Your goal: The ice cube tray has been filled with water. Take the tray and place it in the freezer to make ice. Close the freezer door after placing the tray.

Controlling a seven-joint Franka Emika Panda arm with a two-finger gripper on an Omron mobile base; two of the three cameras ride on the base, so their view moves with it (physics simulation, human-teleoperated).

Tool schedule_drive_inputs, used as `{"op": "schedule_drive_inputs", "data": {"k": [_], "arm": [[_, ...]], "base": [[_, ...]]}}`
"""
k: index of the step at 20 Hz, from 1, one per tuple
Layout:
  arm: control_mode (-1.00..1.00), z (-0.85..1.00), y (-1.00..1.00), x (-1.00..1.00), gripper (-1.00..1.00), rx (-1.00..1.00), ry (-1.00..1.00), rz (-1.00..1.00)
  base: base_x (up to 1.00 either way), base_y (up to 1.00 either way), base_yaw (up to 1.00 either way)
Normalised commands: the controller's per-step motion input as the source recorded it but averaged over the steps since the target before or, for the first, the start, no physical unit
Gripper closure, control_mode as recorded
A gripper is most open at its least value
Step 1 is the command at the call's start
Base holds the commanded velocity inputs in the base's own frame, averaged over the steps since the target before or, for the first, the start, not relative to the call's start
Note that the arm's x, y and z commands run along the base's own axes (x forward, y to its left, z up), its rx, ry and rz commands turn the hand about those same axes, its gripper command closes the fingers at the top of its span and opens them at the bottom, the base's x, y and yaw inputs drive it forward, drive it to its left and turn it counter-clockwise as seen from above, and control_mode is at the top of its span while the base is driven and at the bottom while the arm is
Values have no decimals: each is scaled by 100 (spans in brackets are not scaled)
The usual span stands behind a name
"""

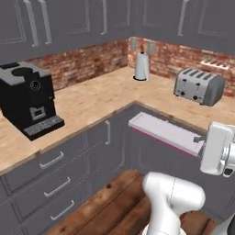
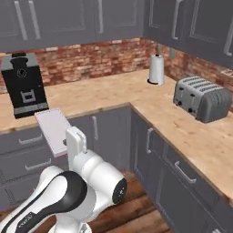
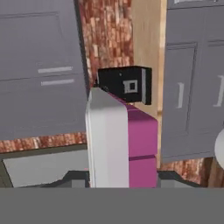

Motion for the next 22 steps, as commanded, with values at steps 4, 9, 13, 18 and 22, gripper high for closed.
{"op": "schedule_drive_inputs", "data": {"k": [4, 9, 13, 18, 22], "arm": [[100, 0, 0, 0, 100, 0, 0, 0], [100, 0, 0, 0, 100, 0, 0, 0], [100, 0, 0, 0, 100, 0, 0, 0], [100, 0, 0, 0, 100, 0, 0, 0], [100, 0, 0, 0, 100, 0, 0, 0]], "base": [[0, 0, 62], [0, 0, 62], [0, 0, 61], [0, 0, 61], [0, 0, 59]]}}
